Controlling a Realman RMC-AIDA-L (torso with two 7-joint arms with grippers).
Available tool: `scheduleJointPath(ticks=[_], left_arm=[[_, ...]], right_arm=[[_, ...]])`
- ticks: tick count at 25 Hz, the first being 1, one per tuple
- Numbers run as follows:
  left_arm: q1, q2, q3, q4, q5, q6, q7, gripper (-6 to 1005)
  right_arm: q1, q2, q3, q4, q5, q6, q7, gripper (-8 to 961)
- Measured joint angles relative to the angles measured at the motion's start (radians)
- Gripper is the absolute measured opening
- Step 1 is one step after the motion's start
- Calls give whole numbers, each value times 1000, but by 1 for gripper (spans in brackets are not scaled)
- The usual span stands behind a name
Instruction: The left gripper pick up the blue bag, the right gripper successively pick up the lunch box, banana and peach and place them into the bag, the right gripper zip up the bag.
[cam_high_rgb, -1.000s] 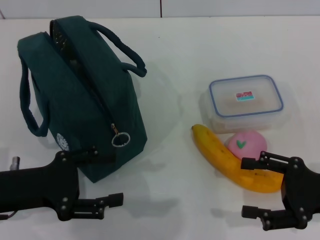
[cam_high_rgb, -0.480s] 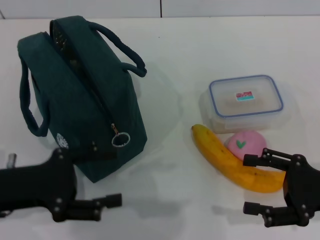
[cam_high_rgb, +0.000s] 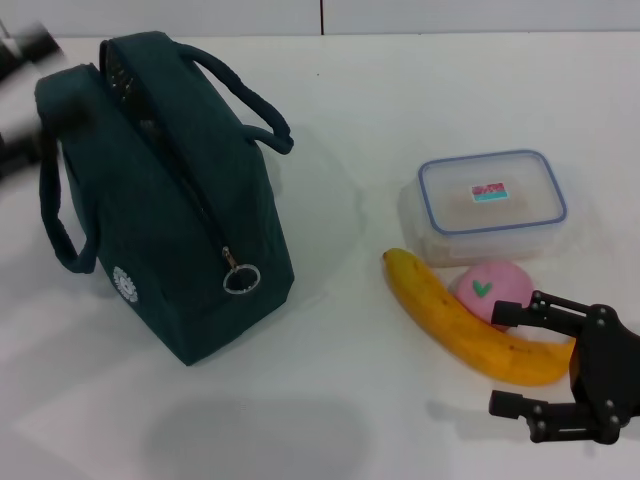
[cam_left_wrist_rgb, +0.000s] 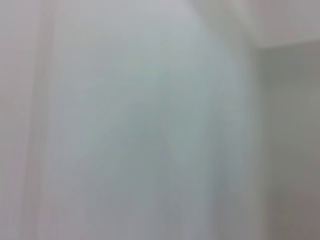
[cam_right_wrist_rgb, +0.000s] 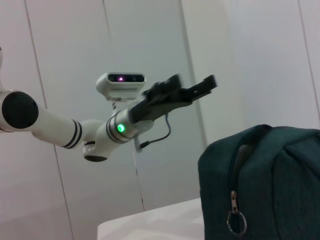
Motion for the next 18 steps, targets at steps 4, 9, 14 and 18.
scheduleJointPath(ticks=[4,9,14,18], left_arm=[[-70,32,-83,1,41,-216,-176,888],[-149,101,-92,54,160,-438,-392,888],[-166,129,-85,323,378,-457,-723,887],[-172,141,-45,539,595,-409,-1055,888]], right_arm=[[-1,0,0,1,5,5,5,866],[-3,2,-1,1,11,7,5,865],[-5,2,2,11,36,15,-2,865],[-4,2,12,22,48,25,-8,864]])
